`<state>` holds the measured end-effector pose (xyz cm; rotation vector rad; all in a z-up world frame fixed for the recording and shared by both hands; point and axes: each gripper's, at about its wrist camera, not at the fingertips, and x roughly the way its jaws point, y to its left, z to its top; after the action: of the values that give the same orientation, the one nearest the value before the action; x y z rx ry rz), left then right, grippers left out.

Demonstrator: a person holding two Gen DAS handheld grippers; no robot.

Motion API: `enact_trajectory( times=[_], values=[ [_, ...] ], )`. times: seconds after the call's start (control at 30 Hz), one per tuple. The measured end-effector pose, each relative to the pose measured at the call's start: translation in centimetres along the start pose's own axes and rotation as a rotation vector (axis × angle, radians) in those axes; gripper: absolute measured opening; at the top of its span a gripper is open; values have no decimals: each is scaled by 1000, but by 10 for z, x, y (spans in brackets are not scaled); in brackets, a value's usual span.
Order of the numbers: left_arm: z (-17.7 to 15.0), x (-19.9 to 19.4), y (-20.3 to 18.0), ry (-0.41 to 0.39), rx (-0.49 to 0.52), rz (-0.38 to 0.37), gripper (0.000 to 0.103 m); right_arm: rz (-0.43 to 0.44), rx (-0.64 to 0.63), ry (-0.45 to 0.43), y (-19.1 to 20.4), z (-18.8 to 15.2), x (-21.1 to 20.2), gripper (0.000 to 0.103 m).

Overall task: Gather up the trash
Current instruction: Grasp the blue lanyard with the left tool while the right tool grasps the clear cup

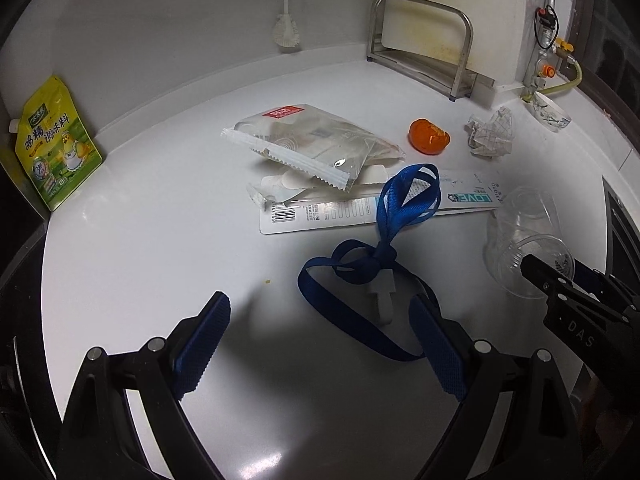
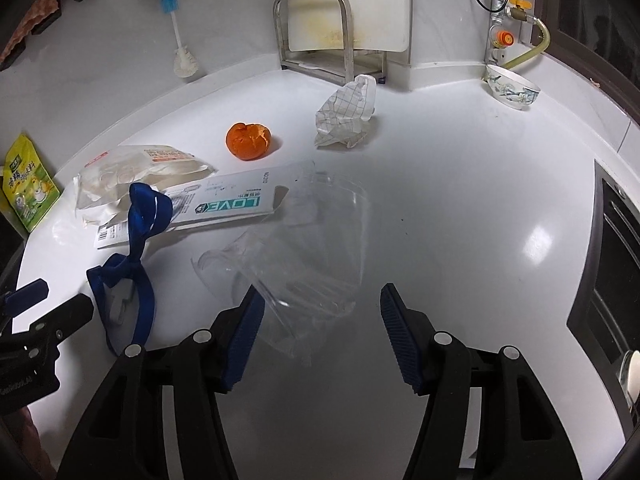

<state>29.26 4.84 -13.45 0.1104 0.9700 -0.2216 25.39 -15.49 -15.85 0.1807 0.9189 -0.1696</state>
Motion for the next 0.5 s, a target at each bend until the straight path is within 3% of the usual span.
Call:
enact_trajectory(
  times=[0.1,0.33,0.5],
  values=[
    [0,1,1,1,-4,-7,89,3,-2,11,0,0,2,28],
    [2,6,3,-7,-13,1,89,52,29,2,-10,-3,-9,15],
    [5,23,-2,17,-27,12,89,46,82,-17,-28,-9,-26,14]
  ],
)
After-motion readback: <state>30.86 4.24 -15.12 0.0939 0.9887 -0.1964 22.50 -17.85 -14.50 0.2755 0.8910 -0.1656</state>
